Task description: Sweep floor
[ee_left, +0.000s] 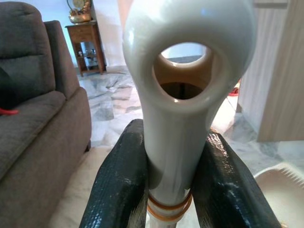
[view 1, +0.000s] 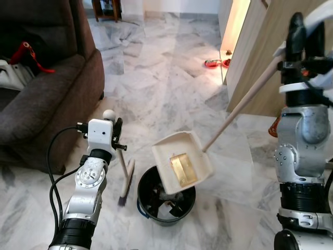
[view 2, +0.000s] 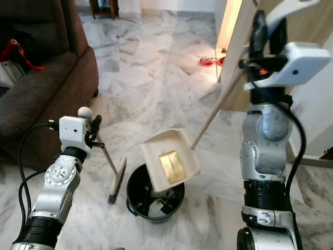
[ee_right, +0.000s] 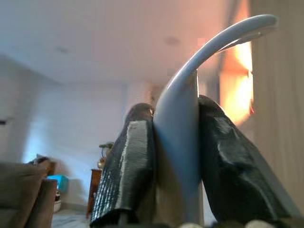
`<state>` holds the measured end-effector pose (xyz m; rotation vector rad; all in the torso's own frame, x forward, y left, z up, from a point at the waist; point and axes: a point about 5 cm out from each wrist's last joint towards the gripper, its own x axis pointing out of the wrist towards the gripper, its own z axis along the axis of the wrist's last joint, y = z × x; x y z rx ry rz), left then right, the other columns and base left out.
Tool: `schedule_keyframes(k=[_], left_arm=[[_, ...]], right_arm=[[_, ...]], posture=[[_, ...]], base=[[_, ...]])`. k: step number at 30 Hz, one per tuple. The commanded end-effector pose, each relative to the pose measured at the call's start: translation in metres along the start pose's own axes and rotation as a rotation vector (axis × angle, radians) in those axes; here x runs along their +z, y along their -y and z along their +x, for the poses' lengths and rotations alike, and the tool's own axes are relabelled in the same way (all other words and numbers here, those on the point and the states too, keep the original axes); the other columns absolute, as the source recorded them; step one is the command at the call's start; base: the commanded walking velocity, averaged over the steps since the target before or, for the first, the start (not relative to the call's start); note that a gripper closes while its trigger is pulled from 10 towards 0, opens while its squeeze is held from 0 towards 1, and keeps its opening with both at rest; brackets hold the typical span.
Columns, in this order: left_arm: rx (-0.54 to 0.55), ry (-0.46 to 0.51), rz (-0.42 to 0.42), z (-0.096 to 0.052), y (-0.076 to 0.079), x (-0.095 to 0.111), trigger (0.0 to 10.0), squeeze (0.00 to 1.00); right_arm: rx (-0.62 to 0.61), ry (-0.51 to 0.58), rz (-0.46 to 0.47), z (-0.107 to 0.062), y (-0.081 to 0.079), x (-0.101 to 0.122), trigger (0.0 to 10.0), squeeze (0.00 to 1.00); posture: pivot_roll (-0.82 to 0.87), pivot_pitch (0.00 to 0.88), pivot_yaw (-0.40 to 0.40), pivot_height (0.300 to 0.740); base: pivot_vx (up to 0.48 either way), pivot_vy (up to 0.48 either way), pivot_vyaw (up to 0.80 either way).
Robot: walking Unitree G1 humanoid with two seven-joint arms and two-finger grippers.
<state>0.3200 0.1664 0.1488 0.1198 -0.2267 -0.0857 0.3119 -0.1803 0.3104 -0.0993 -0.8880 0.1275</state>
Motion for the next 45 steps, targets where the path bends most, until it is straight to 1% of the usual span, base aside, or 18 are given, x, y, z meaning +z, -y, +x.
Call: schedule_keyframes(k=[1, 2, 5, 6, 8, 11, 15, 18, 19, 21, 25, 27, 28, 30, 32, 37, 42, 45], left_arm=[[-0.001, 0.063, 0.010, 0.001, 0.000, 0.011, 10.0, 0.00], [-0.002, 0.063, 0.010, 0.001, 0.000, 0.011, 10.0, 0.00], [-0.002, 0.063, 0.010, 0.001, 0.000, 0.011, 10.0, 0.00], [-0.002, 0.064, 0.010, 0.001, 0.000, 0.011, 10.0, 0.00], [-0.002, 0.064, 0.009, 0.001, 0.000, 0.011, 10.0, 0.00], [-0.003, 0.067, 0.007, 0.002, 0.000, 0.012, 10.0, 0.00], [0.000, 0.071, 0.007, 0.002, -0.001, 0.013, 10.0, 0.00], [0.001, 0.072, 0.008, 0.003, -0.001, 0.013, 10.0, 0.00], [0.001, 0.072, 0.008, 0.003, -0.001, 0.014, 10.0, 0.00], [0.002, 0.072, 0.007, 0.003, -0.001, 0.014, 10.0, 0.00], [0.002, 0.073, 0.006, 0.003, -0.001, 0.014, 10.0, 0.00], [0.002, 0.073, 0.004, 0.003, -0.001, 0.014, 10.0, 0.00], [0.002, 0.073, 0.003, 0.003, -0.001, 0.014, 10.0, 0.00], [0.001, 0.073, 0.003, 0.003, -0.001, 0.014, 10.0, 0.00], [-0.003, 0.075, -0.001, 0.003, 0.001, 0.014, 10.0, 0.00], [0.000, 0.077, 0.000, 0.003, -0.001, 0.014, 10.0, 0.00], [0.001, 0.078, 0.000, 0.003, -0.002, 0.014, 10.0, 0.00], [-0.001, 0.079, -0.001, 0.003, -0.002, 0.015, 10.0, 0.00]], right_arm=[[0.029, 0.149, -0.062, 0.008, -0.001, 0.029, 10.0, 0.00], [0.058, 0.165, -0.095, 0.008, -0.005, 0.032, 10.0, 0.00], [0.078, 0.174, -0.099, 0.009, -0.010, 0.035, 10.0, 0.00], [0.093, 0.183, -0.080, 0.010, -0.014, 0.038, 10.0, 0.00], [0.096, 0.186, -0.072, 0.010, -0.015, 0.039, 10.0, 0.00], [0.086, 0.191, -0.014, 0.011, -0.018, 0.042, 10.0, 0.00], [0.080, 0.206, 0.007, 0.012, -0.022, 0.048, 10.0, 0.00], [0.069, 0.213, 0.077, 0.013, -0.027, 0.053, 10.0, 0.00], [0.077, 0.212, 0.086, 0.012, -0.030, 0.054, 10.0, 0.00], [0.078, 0.212, 0.087, 0.011, -0.031, 0.055, 10.0, 0.00], [0.044, 0.223, 0.119, 0.009, -0.033, 0.060, 10.0, 0.00], [0.059, 0.237, 0.099, 0.008, -0.038, 0.066, 10.0, 0.00], [0.041, 0.239, 0.140, 0.006, -0.041, 0.066, 10.0, 0.00], [0.035, 0.234, 0.170, 0.004, -0.045, 0.065, 10.0, 0.00], [0.053, 0.225, 0.198, 0.000, -0.055, 0.064, 10.0, 0.00], [0.084, 0.255, 0.218, 0.000, -0.064, 0.073, 10.0, 0.00], [0.123, 0.276, 0.209, 0.000, -0.070, 0.077, 10.0, 0.00], [0.147, 0.288, 0.185, 0.000, -0.073, 0.079, 10.0, 0.00]], posture=[[0.18, 0.105, -0.015, 0.740], [0.18, 0.107, -0.015, 0.740], [0.17, 0.107, -0.015, 0.740], [0.17, 0.108, -0.017, 0.740], [0.17, 0.108, -0.017, 0.740], [0.18, 0.109, -0.018, 0.740], [0.18, 0.110, -0.018, 0.740], [0.18, 0.109, -0.020, 0.740], [0.18, 0.109, -0.020, 0.740], [0.18, 0.109, -0.020, 0.740], [0.17, 0.108, -0.020, 0.740], [0.17, 0.109, -0.020, 0.740], [0.17, 0.109, -0.020, 0.740], [0.17, 0.109, -0.020, 0.740], [0.18, 0.111, -0.021, 0.740], [0.17, 0.111, -0.020, 0.740], [0.18, 0.112, -0.019, 0.740], [0.17, 0.113, -0.018, 0.740]], base=[[0.000, 0.000, 0.00], [0.000, 0.000, 0.00], [0.000, 0.000, 0.00], [0.000, 0.000, 0.00], [0.000, 0.000, 0.00], [0.000, 0.000, 0.00], [0.000, 0.000, 0.00], [0.000, 0.000, 0.00], [0.000, 0.000, 0.00], [0.000, 0.000, 0.00], [0.000, 0.000, 0.00], [0.000, 0.000, 0.00], [0.000, 0.000, 0.00], [0.000, 0.000, 0.00], [0.000, 0.000, 0.00], [0.000, 0.000, 0.00], [0.000, 0.000, 0.00], [0.000, 0.000, 0.00]])
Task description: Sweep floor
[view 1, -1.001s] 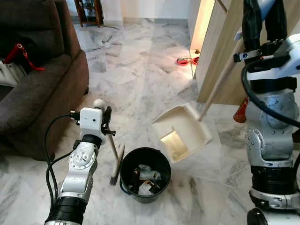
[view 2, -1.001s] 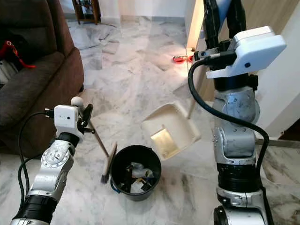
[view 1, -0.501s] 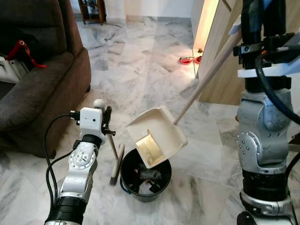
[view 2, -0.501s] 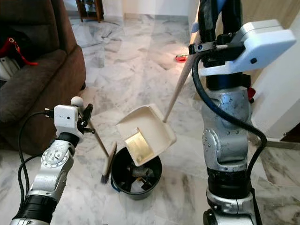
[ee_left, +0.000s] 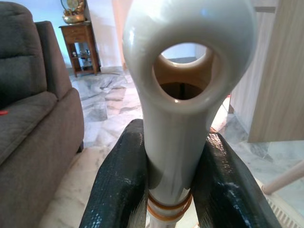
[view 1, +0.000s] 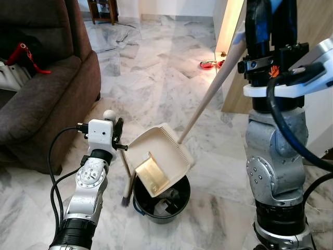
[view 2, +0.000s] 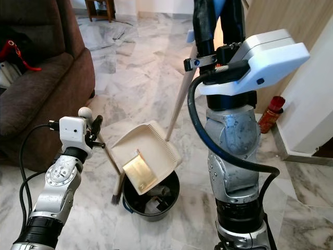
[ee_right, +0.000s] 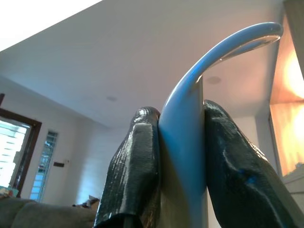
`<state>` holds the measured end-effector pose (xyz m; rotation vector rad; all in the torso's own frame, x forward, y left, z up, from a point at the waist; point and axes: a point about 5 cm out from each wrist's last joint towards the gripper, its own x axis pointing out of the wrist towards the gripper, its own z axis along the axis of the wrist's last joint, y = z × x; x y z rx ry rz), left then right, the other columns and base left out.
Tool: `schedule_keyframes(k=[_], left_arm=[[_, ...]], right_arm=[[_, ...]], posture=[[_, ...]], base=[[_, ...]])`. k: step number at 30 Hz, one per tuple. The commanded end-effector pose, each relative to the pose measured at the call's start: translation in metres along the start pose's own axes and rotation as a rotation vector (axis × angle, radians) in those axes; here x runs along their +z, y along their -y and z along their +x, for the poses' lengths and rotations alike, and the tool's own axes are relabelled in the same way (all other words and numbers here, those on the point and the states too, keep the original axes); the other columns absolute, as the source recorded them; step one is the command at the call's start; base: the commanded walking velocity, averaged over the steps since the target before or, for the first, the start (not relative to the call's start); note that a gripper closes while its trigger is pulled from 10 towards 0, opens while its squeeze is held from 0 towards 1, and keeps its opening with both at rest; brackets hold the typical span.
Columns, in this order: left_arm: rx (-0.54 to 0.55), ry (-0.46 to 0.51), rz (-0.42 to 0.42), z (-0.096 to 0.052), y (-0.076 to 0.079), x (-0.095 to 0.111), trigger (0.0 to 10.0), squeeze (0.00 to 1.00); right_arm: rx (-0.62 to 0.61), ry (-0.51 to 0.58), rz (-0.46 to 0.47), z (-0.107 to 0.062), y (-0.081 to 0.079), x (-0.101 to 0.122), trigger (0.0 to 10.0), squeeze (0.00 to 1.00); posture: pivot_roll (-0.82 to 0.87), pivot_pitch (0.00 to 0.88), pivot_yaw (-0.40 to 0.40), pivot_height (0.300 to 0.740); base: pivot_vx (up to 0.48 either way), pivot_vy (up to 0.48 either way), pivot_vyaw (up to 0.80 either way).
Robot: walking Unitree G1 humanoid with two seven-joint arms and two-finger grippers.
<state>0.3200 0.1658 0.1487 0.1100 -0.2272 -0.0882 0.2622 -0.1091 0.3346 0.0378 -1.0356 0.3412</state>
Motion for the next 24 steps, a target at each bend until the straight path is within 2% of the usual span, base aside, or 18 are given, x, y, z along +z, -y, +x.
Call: schedule_keyframes(k=[1, 5, 8, 18, 24], left_arm=[[-0.001, 0.078, 0.008, 0.003, -0.002, 0.014, 10.0, 0.00], [-0.003, 0.078, 0.009, 0.003, -0.002, 0.015, 10.0, 0.00], [-0.005, 0.078, 0.010, 0.003, -0.002, 0.015, 10.0, 0.00], [-0.009, 0.079, 0.009, 0.003, -0.002, 0.015, 10.0, 0.00], [-0.010, 0.081, 0.008, 0.004, -0.001, 0.015, 10.0, 0.00]], right_arm=[[0.050, 0.119, -0.030, 0.006, -0.008, 0.022, 10.0, 0.00], [0.061, 0.129, -0.037, 0.007, -0.012, 0.024, 10.0, 0.00], [0.095, 0.148, -0.092, 0.008, -0.014, 0.027, 10.0, 0.00], [0.124, 0.175, -0.114, 0.011, -0.022, 0.031, 10.0, 0.00], [0.126, 0.211, -0.156, 0.012, -0.021, 0.037, 10.0, 0.00]], posture=[[0.17, 0.113, -0.018, 0.740], [0.18, 0.115, -0.015, 0.740], [0.17, 0.116, -0.013, 0.740], [0.18, 0.112, -0.011, 0.740], [0.17, 0.108, -0.011, 0.740]], base=[[0.000, 0.000, 0.00], [0.000, 0.000, 0.00], [0.000, 0.000, 0.00], [0.000, 0.000, 0.00], [0.000, 0.000, 0.00]])
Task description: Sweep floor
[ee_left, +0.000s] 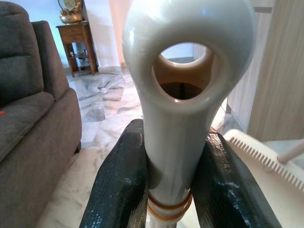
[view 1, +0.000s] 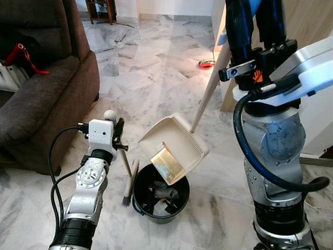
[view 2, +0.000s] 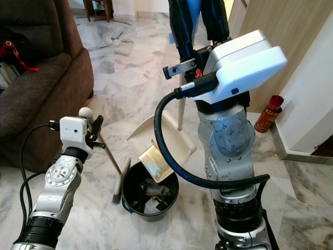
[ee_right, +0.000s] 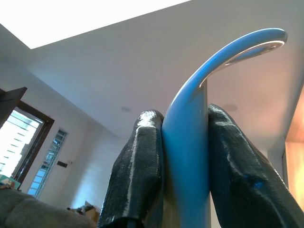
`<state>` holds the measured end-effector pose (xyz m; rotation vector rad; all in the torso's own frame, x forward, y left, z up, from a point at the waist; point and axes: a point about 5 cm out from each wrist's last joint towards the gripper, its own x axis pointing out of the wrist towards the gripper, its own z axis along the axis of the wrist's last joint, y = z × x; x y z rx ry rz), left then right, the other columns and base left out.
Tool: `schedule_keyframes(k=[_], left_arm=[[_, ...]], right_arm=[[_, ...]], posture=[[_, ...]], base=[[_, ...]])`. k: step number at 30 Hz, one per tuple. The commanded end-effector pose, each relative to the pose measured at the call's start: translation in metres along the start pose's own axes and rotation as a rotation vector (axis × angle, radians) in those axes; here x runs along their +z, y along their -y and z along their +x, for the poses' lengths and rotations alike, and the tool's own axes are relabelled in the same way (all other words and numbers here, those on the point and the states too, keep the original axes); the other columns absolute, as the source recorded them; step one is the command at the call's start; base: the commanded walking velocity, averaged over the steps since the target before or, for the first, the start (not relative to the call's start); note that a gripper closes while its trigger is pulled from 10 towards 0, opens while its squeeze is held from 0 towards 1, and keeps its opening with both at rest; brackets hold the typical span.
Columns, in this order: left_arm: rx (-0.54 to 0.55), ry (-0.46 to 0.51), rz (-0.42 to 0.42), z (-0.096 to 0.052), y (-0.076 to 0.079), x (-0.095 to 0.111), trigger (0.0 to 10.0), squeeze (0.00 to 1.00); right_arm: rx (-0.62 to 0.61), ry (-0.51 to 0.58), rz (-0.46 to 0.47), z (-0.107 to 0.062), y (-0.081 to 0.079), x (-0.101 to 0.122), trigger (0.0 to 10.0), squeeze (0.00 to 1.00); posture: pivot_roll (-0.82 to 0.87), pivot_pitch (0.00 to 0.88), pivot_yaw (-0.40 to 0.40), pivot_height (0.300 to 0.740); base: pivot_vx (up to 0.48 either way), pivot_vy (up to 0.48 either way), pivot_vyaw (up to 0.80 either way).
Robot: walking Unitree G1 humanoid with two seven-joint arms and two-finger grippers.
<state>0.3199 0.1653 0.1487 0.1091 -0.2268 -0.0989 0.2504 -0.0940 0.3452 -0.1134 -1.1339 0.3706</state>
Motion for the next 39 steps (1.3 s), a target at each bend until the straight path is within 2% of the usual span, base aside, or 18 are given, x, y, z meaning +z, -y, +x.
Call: schedule_keyframes(k=[1, 4, 18, 22, 39], left_arm=[[0.000, 0.081, 0.010, 0.004, -0.002, 0.015, 10.0, 0.00], [-0.001, 0.082, 0.008, 0.004, -0.001, 0.015, 10.0, 0.00], [0.001, 0.080, 0.008, 0.003, -0.001, 0.015, 10.0, 0.00], [0.002, 0.077, 0.008, 0.002, -0.002, 0.014, 10.0, 0.00], [0.049, 0.019, 0.029, -0.009, -0.015, -0.003, 10.0, 0.00]], right_arm=[[0.022, 0.137, -0.048, 0.007, -0.001, 0.024, 10.0, 0.00], [0.058, 0.146, -0.079, 0.008, -0.004, 0.025, 10.0, 0.00], [0.102, 0.157, -0.102, 0.009, -0.012, 0.026, 10.0, 0.00], [0.129, 0.169, -0.144, 0.009, -0.015, 0.028, 10.0, 0.00], [0.139, 0.162, -0.127, 0.008, -0.019, 0.026, 10.0, 0.00]], posture=[[0.17, 0.107, -0.011, 0.740], [0.17, 0.107, -0.012, 0.740], [0.17, 0.110, -0.013, 0.740], [0.17, 0.112, -0.013, 0.740], [0.18, 0.115, -0.013, 0.740]], base=[[0.000, 0.000, 0.00], [0.000, 0.000, 0.00], [0.000, 0.000, 0.00], [0.000, 0.000, 0.00], [0.000, 0.000, 0.00]])
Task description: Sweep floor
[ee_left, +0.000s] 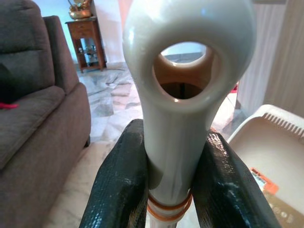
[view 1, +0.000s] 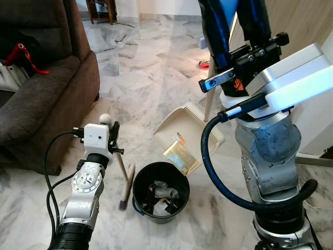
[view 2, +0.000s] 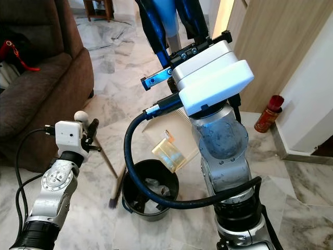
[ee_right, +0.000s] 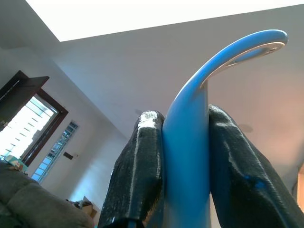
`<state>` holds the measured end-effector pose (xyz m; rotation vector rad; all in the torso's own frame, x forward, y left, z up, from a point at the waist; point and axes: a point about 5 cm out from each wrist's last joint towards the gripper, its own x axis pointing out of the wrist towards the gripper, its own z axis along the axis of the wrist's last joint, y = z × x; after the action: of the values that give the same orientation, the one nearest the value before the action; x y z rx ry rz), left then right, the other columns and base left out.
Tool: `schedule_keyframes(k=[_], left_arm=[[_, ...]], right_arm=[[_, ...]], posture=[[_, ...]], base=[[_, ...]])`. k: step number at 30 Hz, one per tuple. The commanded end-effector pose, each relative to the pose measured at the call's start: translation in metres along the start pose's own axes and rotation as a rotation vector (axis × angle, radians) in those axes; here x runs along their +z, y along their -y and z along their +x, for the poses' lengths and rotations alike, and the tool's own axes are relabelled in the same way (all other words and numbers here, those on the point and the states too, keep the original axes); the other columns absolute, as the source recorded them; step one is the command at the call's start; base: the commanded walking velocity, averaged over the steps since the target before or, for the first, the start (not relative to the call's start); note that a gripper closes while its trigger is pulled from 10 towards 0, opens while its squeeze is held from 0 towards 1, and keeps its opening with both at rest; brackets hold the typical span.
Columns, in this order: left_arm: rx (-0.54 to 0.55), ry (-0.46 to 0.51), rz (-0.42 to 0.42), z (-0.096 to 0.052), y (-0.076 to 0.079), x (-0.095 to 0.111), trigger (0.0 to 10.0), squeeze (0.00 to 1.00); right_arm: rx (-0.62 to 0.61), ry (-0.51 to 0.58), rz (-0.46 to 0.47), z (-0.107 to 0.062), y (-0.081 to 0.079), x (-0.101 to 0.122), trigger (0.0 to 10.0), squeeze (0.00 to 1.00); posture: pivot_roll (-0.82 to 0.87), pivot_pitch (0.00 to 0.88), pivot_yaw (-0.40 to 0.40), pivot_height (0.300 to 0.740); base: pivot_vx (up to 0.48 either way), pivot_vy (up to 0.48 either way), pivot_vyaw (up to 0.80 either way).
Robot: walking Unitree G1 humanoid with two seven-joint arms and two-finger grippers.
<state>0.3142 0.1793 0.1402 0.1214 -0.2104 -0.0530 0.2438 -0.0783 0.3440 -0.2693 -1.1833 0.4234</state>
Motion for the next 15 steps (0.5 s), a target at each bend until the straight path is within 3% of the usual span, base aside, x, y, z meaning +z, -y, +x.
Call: schedule_keyframes(k=[1, 13, 15], left_arm=[[0.005, 0.033, 0.013, -0.0008, -0.0027, 0.0031, 10.0, 0.00], [0.003, 0.024, 0.017, -0.0011, -0.0029, 0.0010, 10.0, 0.00], [0.003, 0.027, 0.017, 0.0007, -0.0034, 0.0022, 10.0, 0.00]], right_arm=[[0.010, 0.130, -0.035, 0.0073, 0.0009, 0.0227, 10.0, 0.00], [-0.002, 0.152, -0.079, 0.0076, 0.0020, 0.0263, 10.0, 0.00], [-0.053, 0.127, -0.001, 0.0065, 0.0037, 0.0219, 10.0, 0.00]], posture=[[0.18, 0.116, -0.013, 0.740], [0.18, 0.119, -0.013, 0.740], [0.18, 0.119, -0.015, 0.740]], base=[[0.000, 0.000, 0.00], [0.000, 0.000, 0.00], [0.000, 0.000, 0.00]])
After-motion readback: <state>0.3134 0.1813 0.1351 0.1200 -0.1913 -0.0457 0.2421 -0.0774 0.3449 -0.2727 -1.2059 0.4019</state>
